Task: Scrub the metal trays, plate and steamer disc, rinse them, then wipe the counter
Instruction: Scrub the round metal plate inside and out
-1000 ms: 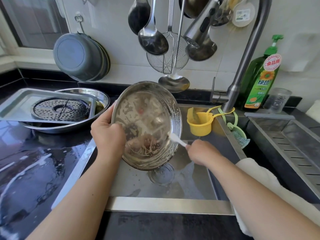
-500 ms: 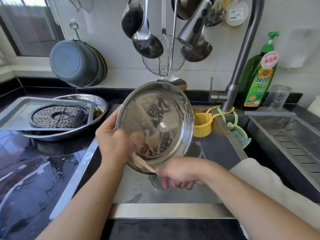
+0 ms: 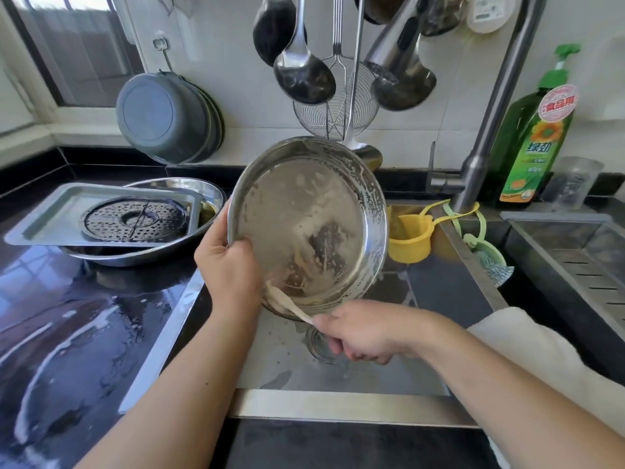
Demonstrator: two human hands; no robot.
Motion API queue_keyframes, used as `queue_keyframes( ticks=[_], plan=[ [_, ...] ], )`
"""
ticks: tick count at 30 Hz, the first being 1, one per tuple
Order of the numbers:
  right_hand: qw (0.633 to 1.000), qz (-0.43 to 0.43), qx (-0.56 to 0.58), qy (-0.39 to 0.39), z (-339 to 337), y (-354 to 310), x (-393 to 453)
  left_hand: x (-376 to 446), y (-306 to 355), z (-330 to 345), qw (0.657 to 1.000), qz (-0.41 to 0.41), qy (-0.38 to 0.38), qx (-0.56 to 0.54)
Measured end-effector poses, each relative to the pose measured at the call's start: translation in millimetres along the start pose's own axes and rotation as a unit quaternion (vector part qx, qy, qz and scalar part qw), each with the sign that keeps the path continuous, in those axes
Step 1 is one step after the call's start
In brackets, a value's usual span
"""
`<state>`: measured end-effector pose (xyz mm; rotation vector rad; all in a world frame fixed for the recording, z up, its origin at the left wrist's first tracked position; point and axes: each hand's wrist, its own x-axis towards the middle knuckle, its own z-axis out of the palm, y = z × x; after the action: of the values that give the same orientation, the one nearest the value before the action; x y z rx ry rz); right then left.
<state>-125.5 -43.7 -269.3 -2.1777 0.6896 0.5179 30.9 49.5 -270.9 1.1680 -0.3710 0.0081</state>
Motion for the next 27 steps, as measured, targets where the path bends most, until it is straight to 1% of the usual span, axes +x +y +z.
queue_keyframes(
  ticks=[2, 5, 8, 12, 13, 15, 19, 21, 24, 25, 27],
  plan=[
    [0.999, 0.0, -0.03, 0.011, -8.0, 3.6, -2.5, 2.8, -0.8, -1.4, 0.999, -0.022, 0.023, -0.015],
    [0.993, 0.061, -0.1, 0.03, -26.9, 23.3, -8.8, 4.5, 0.8, -2.1, 0.997, -0.054, 0.055, -0.027],
    [0.988, 0.09, -0.115, 0.054, -32.6, 33.9, -9.0, 5.0, 3.2, -1.6, 0.994, -0.064, 0.075, -0.043],
    [0.997, 0.059, -0.06, -0.002, -13.7, 16.8, -6.2, 6.5, -1.8, -4.1, 0.991, -0.075, 0.089, -0.061],
    [0.996, 0.06, -0.058, -0.006, -13.3, 15.8, -6.2, 7.4, -2.4, -5.6, 0.991, -0.074, 0.089, -0.064],
    [0.993, 0.087, -0.077, 0.012, -22.7, 24.8, -5.6, 8.6, -2.3, -6.7, 0.991, -0.07, 0.093, -0.065],
    [0.977, 0.167, -0.109, 0.072, -43.6, 51.2, -5.3, 7.8, 0.4, -4.4, 0.989, -0.077, 0.103, -0.075],
    [0.982, 0.16, -0.095, 0.041, -35.1, 46.0, -2.4, 5.5, 1.3, -4.0, 0.989, -0.085, 0.103, -0.07],
    [0.993, 0.111, -0.04, -0.026, -13.3, 23.5, -3.0, 4.5, 1.1, -4.4, 0.988, -0.09, 0.101, -0.069],
    [0.993, 0.104, -0.039, -0.033, -11.9, 21.8, -3.0, 4.4, 1.8, -4.2, 0.988, -0.092, 0.101, -0.068],
    [0.991, 0.119, -0.06, -0.017, -21.9, 28.3, -3.7, 4.0, 3.8, -3.6, 0.988, -0.096, 0.102, -0.067]
  ],
)
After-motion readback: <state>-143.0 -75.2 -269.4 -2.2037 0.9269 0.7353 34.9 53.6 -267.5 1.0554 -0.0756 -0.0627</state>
